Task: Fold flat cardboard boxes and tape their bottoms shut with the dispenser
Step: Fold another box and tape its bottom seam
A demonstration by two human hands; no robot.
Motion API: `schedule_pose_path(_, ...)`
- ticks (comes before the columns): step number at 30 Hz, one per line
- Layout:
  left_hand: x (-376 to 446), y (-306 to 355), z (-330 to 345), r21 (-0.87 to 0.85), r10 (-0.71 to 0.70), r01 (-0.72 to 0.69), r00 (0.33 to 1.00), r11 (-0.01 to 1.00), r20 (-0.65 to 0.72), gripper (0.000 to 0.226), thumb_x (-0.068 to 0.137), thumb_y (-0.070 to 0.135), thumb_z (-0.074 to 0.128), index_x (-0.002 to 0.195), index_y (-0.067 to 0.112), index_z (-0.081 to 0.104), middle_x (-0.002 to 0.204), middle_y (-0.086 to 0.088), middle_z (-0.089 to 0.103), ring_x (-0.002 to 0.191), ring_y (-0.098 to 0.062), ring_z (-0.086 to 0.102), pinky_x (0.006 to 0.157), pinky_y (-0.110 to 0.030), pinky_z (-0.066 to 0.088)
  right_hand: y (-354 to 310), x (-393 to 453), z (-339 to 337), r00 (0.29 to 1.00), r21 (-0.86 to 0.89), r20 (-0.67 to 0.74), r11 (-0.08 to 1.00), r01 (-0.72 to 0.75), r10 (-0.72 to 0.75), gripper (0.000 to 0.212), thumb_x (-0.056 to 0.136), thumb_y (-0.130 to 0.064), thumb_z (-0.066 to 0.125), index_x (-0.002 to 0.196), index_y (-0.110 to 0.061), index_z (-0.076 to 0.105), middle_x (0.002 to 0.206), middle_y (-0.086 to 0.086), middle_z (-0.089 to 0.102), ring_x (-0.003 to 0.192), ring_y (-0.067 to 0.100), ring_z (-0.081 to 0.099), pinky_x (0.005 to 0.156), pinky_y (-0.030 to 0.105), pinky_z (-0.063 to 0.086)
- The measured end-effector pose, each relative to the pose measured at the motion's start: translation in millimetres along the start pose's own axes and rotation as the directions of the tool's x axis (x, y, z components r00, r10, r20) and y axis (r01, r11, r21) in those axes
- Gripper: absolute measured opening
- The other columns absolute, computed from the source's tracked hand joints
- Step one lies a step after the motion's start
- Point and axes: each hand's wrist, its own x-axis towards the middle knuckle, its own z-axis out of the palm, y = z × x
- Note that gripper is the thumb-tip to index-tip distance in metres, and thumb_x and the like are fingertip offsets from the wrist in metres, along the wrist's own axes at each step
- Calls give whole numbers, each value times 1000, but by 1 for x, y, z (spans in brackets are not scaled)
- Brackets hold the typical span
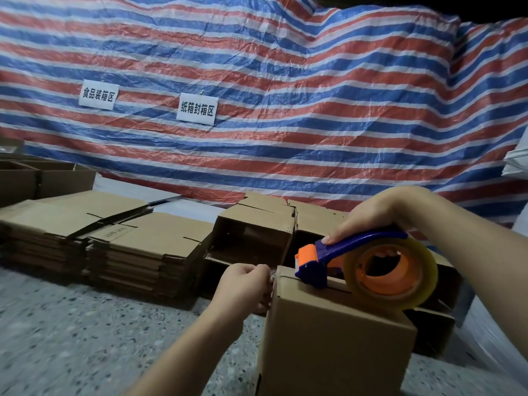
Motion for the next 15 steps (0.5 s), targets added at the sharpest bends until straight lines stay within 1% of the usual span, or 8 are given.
schedule_pose_path(2,-1,0,0,-32,-5,4,1000,999,-7,28,94,12,49,68,10,57,59,-2,51,49,-13,48,50,-24,45,-1,1,-1,1000,-8,-4,1000,3,-3,88,58,-73,71,124,-14,66,110,11,75,90,22,68,78,29,53)
schedule_pose_path(4,-1,0,0,-56,4,-5,1000,998,-6,30,96,20,53,69,10,59,60,-2,53,51,-13,50,50,-23,45,-2,2,-1,1000,-17,-11,1000,4,-5,85,60,-72,70,122,-14,66,115,13,75,89,21,70,78,28,55)
schedule_pose_path(6,1,-1,-1,-69,12,-13,1000,998,-4,33,97,31,59,74,9,64,60,-1,56,53,-13,52,51,-24,46,-3,3,0,1000,-29,-18,1000,2,-2,82,62,-72,69,121,-15,66,111,11,76,86,18,72,74,26,56)
schedule_pose_path(9,3,-1,-1,-86,-4,4,1000,996,-6,31,97,30,61,76,7,66,57,0,56,49,-11,51,49,-23,45,-3,4,-1,1000,-23,-21,1000,2,-3,82,62,-72,68,120,-15,66,110,11,76,85,18,72,73,26,57)
schedule_pose_path(10,3,-3,0,-71,-8,8,1000,997,-10,32,97,29,60,74,8,65,54,1,55,47,-10,51,47,-21,44,-3,4,-1,1000,-19,-21,1000,4,-4,82,62,-72,68,121,-15,66,111,11,76,85,18,72,74,26,57)
schedule_pose_path(12,3,-8,0,13,-7,8,1000,1000,-29,36,97,31,59,71,7,62,53,2,56,44,-6,50,44,-17,42,-2,3,0,1000,-10,-16,1000,11,-11,82,63,-72,68,121,-15,66,112,11,76,87,19,72,76,27,56)
schedule_pose_path(13,2,-11,1,59,-2,4,999,998,-42,38,97,34,59,72,5,63,56,0,57,44,-6,50,43,-17,40,-2,3,1,1000,-6,-13,1000,14,-14,81,63,-71,68,121,-15,66,113,11,76,87,19,72,76,27,56)
schedule_pose_path(15,1,-15,4,119,15,-7,998,993,-68,45,97,39,57,82,-2,66,65,-5,61,44,-4,48,42,-16,37,-2,2,2,1000,1,-18,1000,21,-21,79,65,-70,68,121,-15,66,112,11,75,85,18,72,73,26,56)
